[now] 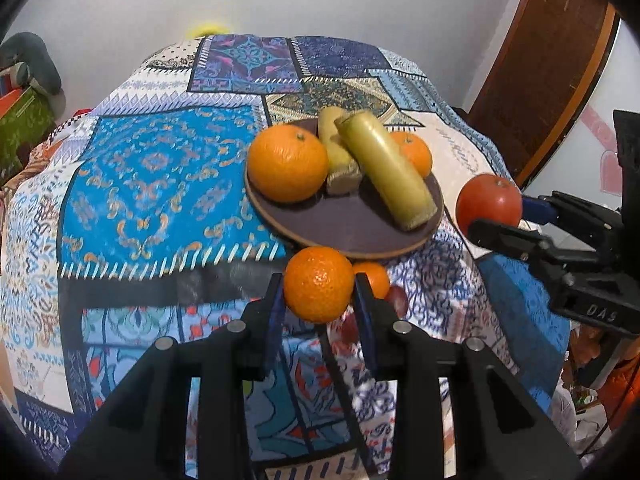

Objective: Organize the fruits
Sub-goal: 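Set the tangerine on the plate with the left tool while the right tool carries the tomato over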

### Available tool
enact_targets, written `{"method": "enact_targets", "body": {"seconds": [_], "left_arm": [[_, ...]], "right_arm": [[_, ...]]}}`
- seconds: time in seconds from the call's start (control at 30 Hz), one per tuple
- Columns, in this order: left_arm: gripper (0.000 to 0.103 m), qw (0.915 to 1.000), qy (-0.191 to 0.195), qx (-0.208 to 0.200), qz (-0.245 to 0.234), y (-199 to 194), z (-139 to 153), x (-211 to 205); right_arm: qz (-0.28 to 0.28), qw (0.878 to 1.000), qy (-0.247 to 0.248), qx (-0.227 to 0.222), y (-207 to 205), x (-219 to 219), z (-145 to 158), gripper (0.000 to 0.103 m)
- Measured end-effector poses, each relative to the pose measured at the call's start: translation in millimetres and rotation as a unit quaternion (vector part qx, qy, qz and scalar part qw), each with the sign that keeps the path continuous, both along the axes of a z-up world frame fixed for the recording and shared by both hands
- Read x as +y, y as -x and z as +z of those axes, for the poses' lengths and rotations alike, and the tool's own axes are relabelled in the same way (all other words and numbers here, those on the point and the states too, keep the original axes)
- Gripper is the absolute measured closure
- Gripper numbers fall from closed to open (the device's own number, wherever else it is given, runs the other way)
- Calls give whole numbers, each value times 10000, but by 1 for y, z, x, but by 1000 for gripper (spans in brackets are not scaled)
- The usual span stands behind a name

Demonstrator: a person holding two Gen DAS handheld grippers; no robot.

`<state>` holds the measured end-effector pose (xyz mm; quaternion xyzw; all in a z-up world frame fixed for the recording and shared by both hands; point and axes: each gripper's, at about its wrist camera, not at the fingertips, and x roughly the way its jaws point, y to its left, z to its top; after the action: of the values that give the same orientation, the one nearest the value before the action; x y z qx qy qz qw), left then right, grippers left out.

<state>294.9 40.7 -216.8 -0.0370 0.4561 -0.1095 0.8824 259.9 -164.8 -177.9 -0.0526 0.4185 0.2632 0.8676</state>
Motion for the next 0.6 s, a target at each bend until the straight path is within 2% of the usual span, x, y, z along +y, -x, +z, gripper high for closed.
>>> {"method": "enact_targets", "body": {"seconds": [0.33, 0.6], "left_arm": [[70, 10000, 66, -44, -48, -29, -3, -9], [70, 9998, 64, 104, -134, -51, -20, -14]], "right_arm": [[-210, 9994, -68, -262, -36, -9, 16, 57], [-263, 9991, -97, -334, -62, -11, 14, 57]]}}
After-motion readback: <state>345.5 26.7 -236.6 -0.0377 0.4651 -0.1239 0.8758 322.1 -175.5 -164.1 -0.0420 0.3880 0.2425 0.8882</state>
